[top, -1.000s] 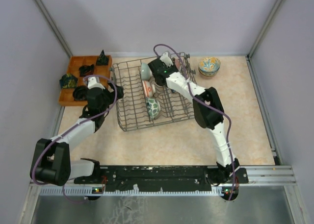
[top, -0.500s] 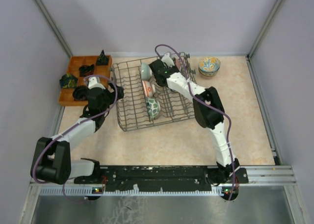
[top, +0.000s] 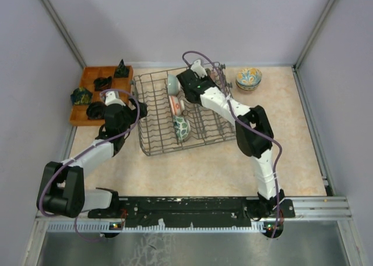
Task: Unload the bowls from the dish rack
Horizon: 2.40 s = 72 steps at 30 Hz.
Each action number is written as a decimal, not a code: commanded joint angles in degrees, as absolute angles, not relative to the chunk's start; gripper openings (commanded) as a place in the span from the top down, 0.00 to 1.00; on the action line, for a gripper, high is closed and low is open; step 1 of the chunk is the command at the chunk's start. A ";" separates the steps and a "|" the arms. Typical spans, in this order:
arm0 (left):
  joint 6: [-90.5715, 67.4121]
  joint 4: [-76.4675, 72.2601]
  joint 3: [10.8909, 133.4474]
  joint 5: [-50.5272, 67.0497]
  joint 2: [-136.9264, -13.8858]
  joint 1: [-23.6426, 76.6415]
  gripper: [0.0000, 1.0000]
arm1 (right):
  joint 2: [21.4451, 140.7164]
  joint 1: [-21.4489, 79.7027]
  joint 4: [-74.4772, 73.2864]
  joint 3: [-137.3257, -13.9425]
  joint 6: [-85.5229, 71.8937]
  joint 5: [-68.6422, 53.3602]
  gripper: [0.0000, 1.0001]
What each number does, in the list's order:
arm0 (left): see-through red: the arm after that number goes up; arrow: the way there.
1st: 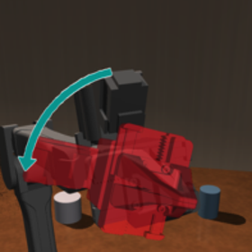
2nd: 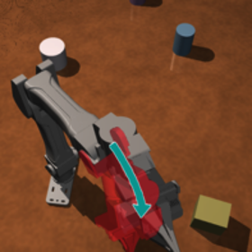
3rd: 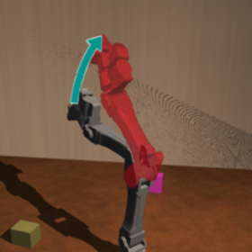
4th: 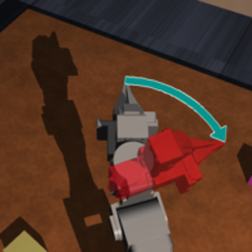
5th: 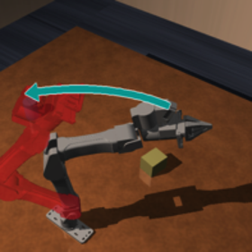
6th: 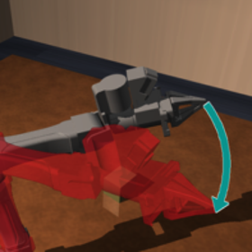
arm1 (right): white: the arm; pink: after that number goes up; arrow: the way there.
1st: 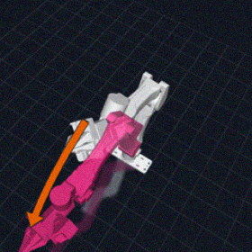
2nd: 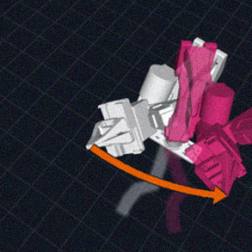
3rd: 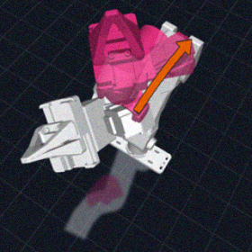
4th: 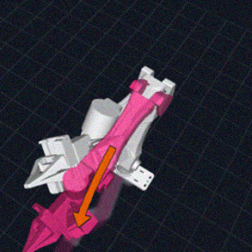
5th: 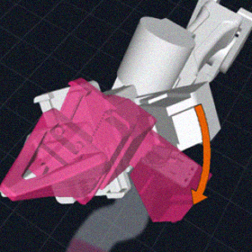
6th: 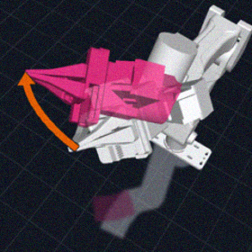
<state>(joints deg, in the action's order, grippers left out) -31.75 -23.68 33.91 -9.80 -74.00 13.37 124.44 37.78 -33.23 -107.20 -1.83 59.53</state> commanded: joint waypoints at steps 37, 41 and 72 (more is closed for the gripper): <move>-32.79 -26.83 34.17 -8.39 -75.94 13.18 0.01 | 119.48 0.94 -26.51 -119.39 -17.71 8.75 1.00; -32.74 -26.85 34.34 -8.59 -75.96 13.18 0.01 | 121.25 0.55 -26.14 -120.09 -18.35 8.18 1.00; -32.96 -27.42 34.87 -8.10 -77.26 13.18 0.01 | 123.79 -0.97 -26.46 -116.69 -18.20 8.04 1.00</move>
<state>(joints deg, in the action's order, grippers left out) -32.60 -25.74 33.91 -8.88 -77.14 13.37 125.49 -0.67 -29.98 -115.92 -17.74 8.69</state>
